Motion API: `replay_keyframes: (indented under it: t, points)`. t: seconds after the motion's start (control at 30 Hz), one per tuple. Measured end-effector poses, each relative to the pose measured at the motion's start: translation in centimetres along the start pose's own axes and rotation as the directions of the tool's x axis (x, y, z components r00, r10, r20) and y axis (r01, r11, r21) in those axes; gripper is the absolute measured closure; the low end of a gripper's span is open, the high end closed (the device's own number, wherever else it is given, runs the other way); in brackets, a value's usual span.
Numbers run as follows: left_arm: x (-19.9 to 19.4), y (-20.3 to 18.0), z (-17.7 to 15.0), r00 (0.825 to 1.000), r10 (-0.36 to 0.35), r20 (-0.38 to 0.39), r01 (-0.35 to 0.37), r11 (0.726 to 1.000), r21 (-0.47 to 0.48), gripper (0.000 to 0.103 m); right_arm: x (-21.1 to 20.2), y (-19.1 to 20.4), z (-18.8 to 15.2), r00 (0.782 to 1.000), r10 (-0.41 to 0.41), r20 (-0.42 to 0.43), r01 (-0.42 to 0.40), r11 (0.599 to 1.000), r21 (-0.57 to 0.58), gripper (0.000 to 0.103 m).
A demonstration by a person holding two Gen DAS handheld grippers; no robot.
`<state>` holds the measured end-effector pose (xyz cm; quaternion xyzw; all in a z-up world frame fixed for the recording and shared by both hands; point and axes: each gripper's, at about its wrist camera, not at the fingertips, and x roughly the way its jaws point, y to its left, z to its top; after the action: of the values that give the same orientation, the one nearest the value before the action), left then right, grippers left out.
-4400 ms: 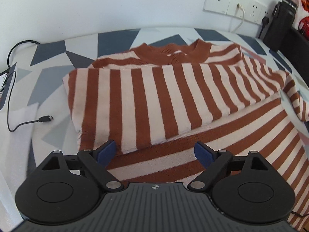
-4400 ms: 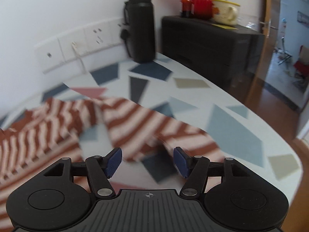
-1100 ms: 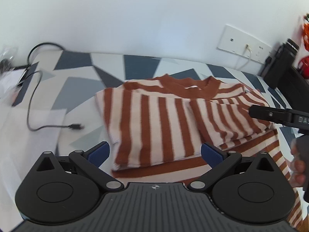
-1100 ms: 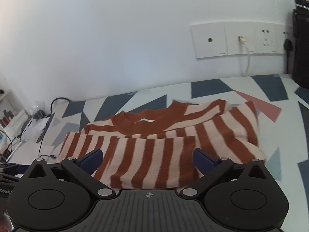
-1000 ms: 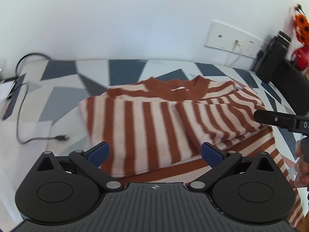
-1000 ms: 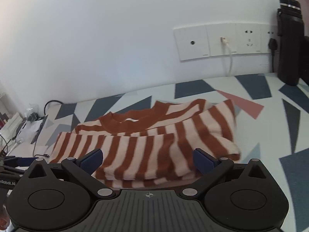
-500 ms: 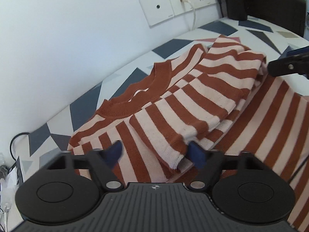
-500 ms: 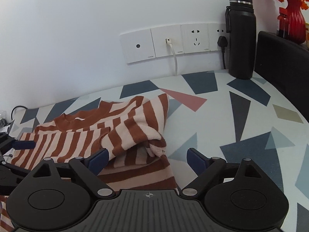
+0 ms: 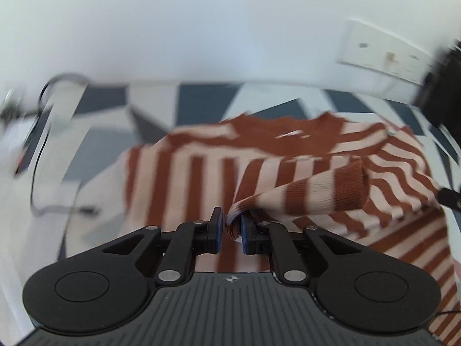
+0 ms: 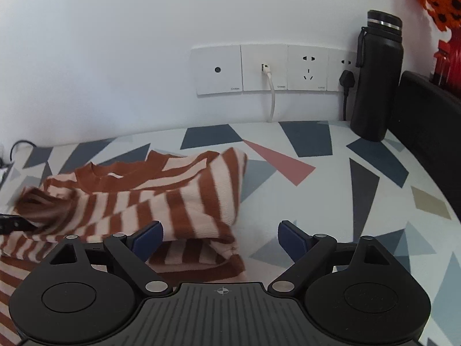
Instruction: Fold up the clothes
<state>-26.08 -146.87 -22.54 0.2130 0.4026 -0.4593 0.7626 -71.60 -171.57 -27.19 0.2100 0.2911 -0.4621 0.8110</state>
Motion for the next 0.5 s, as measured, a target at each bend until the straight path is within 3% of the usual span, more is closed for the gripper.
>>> replay_keyframes:
  t: [0.07,0.1,0.3,0.4,0.5]
  points:
    - [-0.1,0.4,-0.5,1.0,0.03,0.004,-0.03,0.999,0.022,0.048,0.3,0.5,-0.2,1.0,-0.017,-0.008,0.016,0.999,-0.047,0.018]
    - [-0.4,0.5,-0.7,0.999,0.029,0.014,-0.029,0.999,0.036,0.043,0.5,0.8,-0.2,1.0,-0.019,-0.012,0.019,0.997,-0.068,0.018]
    - [-0.8,-0.3,-0.6,0.999,0.026,0.039,-0.03,0.995,0.092,0.037,1.2,2.6,-0.6,0.999,-0.039,-0.029,0.033,0.982,-0.185,0.02]
    - [-0.3,1.1,0.1,1.0,0.0,0.024,0.0,1.0,0.002,0.037,1.2,3.2,-0.7,0.999,-0.042,-0.027,0.035,0.973,-0.23,0.022]
    - [-0.2,3.2,0.7,0.999,-0.035,0.029,0.038,0.993,-0.112,0.037,1.5,3.8,-0.9,0.995,-0.096,-0.038,0.079,0.942,-0.325,0.023]
